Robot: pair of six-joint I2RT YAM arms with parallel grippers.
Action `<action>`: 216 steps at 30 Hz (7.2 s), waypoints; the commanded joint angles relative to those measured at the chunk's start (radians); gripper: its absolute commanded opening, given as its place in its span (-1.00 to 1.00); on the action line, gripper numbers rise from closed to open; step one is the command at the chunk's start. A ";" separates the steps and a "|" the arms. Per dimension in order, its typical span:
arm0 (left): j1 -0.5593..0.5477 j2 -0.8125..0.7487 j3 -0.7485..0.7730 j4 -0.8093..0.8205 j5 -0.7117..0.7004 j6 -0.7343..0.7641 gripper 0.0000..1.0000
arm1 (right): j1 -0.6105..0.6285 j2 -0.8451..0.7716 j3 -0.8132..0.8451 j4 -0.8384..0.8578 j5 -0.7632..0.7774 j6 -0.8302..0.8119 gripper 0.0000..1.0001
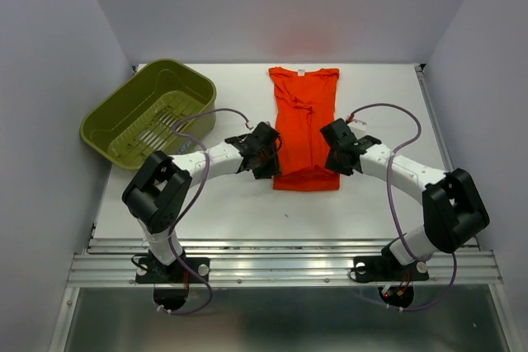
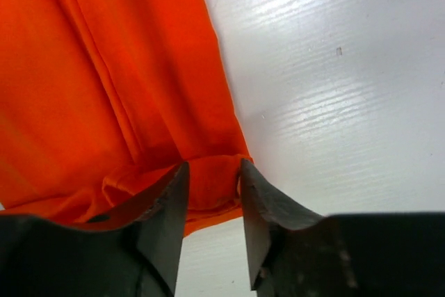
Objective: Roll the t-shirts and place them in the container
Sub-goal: Roll the T-shirt to the center of the board.
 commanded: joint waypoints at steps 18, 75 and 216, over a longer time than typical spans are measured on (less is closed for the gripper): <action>-0.113 -0.142 0.037 -0.024 -0.090 0.146 -0.46 | -0.025 -0.148 -0.086 0.056 -0.223 -0.036 -0.86; -0.001 -0.140 -0.219 0.166 -0.056 0.008 0.13 | -0.191 -0.225 -0.424 0.409 -0.489 0.215 0.11; -0.018 -0.218 -0.149 0.002 -0.188 0.110 -0.65 | 0.038 -0.117 -0.086 0.127 -0.263 -0.050 -0.96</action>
